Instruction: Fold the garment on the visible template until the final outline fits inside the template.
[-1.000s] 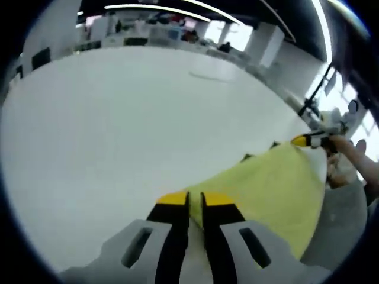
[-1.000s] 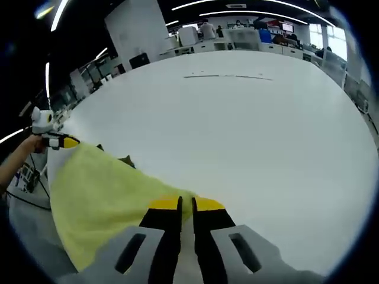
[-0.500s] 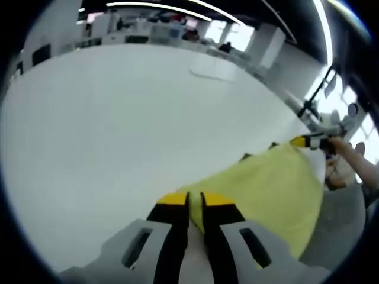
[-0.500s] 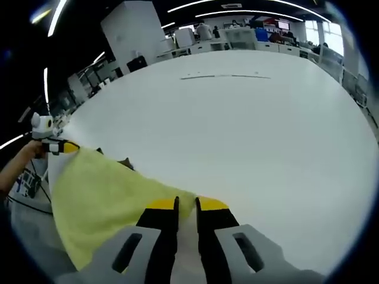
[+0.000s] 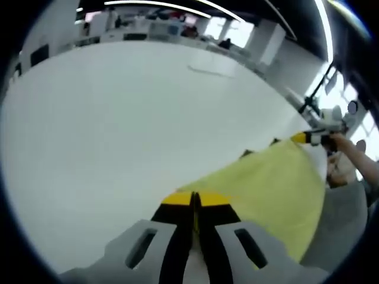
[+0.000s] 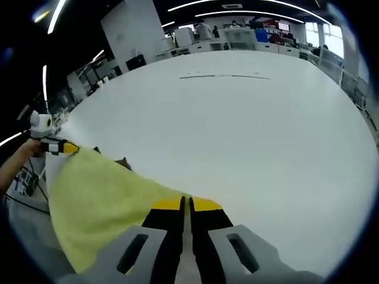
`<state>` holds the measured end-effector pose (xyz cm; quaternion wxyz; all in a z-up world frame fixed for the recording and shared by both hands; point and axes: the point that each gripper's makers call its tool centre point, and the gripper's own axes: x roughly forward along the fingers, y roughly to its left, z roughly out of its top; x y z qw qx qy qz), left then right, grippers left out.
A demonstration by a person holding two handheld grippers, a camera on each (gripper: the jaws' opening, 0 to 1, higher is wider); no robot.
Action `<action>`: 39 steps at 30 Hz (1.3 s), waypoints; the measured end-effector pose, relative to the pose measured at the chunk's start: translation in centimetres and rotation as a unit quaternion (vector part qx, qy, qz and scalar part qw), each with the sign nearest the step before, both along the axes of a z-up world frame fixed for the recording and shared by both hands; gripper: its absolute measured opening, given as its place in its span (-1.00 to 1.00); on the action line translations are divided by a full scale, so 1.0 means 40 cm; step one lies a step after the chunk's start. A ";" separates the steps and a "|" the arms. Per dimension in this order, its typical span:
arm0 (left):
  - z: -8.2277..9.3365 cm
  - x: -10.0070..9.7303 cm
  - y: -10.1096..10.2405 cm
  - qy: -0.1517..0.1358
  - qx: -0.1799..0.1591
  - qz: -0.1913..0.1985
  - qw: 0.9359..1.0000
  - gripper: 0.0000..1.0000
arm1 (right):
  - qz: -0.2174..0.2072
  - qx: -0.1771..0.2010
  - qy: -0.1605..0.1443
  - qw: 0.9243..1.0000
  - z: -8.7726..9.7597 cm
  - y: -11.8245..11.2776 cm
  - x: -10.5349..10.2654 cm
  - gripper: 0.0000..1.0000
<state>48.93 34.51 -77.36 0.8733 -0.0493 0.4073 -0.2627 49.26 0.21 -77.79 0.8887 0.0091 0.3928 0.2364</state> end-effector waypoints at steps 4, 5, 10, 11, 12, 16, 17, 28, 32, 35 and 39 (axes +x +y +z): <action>0.001 0.004 -0.001 -0.001 -0.003 -0.002 1.000 -1.00 | 0.002 -0.005 -0.002 1.000 0.001 0.002 -0.004 -0.93; 0.003 0.003 -0.001 -0.003 -0.001 -0.004 1.000 -1.00 | 0.003 -0.007 -0.004 1.000 0.003 0.002 -0.007 -0.94; 0.008 0.008 0.021 -0.018 0.005 0.011 1.000 -1.00 | 0.004 -0.010 -0.007 1.000 0.006 -0.007 -0.017 -0.95; 0.007 0.009 0.024 -0.019 0.007 0.015 1.000 -1.00 | 0.003 -0.010 -0.007 1.000 0.006 -0.008 -0.017 -0.95; 0.007 0.010 0.027 -0.019 0.008 0.021 1.000 -1.00 | 0.002 -0.009 -0.007 1.000 0.007 -0.009 -0.017 -0.95; 0.006 0.015 0.035 -0.021 0.014 0.029 0.999 -0.87 | 0.005 -0.008 -0.008 1.000 0.010 -0.005 -0.019 -0.95; 0.005 0.015 0.036 -0.020 0.016 0.030 0.999 -0.83 | 0.005 -0.008 -0.009 1.000 0.011 -0.005 -0.018 -0.95; -0.009 0.021 0.030 -0.019 0.039 0.019 0.999 -0.94 | 0.005 -0.004 -0.009 1.000 0.014 -0.003 -0.011 -0.95; -0.015 0.020 0.011 -0.023 0.048 0.004 0.999 -0.99 | 0.005 -0.003 -0.012 1.000 0.019 -0.004 -0.009 -0.95; -0.014 0.018 0.011 -0.022 0.048 0.006 0.999 -1.00 | 0.004 -0.001 -0.014 1.000 0.023 -0.006 -0.008 -0.95; 0.011 0.019 0.006 -0.042 0.035 0.010 0.998 -1.00 | 0.004 0.002 -0.022 1.000 0.041 -0.007 -0.008 -0.96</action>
